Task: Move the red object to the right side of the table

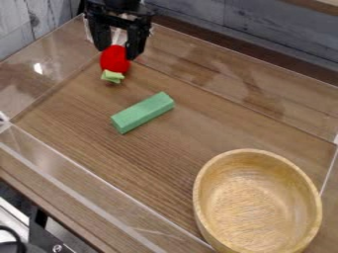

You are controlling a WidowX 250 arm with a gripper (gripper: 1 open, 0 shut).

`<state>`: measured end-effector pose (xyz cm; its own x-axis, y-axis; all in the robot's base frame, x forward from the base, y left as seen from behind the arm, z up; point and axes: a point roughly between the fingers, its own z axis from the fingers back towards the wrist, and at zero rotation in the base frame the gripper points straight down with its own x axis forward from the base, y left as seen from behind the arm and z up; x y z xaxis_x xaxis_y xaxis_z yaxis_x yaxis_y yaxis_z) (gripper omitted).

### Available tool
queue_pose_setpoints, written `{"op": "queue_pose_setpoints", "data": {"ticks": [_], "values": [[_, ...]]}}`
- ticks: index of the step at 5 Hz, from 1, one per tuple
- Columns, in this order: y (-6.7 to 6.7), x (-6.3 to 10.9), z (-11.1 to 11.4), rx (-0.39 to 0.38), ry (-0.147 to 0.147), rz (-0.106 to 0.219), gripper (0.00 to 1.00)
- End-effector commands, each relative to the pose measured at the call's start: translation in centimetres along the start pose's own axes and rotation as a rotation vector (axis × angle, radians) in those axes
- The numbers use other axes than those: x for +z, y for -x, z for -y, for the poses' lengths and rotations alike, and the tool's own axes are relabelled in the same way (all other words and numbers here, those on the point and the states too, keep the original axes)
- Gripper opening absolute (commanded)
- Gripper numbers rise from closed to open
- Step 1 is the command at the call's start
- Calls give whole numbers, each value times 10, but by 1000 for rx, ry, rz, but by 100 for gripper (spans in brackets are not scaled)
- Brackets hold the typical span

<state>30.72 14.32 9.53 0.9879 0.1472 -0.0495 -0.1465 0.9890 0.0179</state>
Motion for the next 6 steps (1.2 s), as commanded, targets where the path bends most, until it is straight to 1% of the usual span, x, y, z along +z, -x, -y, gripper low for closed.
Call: {"op": "queue_pose_setpoints", "data": {"ticks": [1, 2, 5, 6], "values": [[-16, 13, -21, 29, -32, 69, 100], [-26, 6, -32, 49, -38, 74, 100], [-55, -12, -52, 103, -34, 91, 100], [-57, -11, -53, 109, -22, 97, 100]]}}
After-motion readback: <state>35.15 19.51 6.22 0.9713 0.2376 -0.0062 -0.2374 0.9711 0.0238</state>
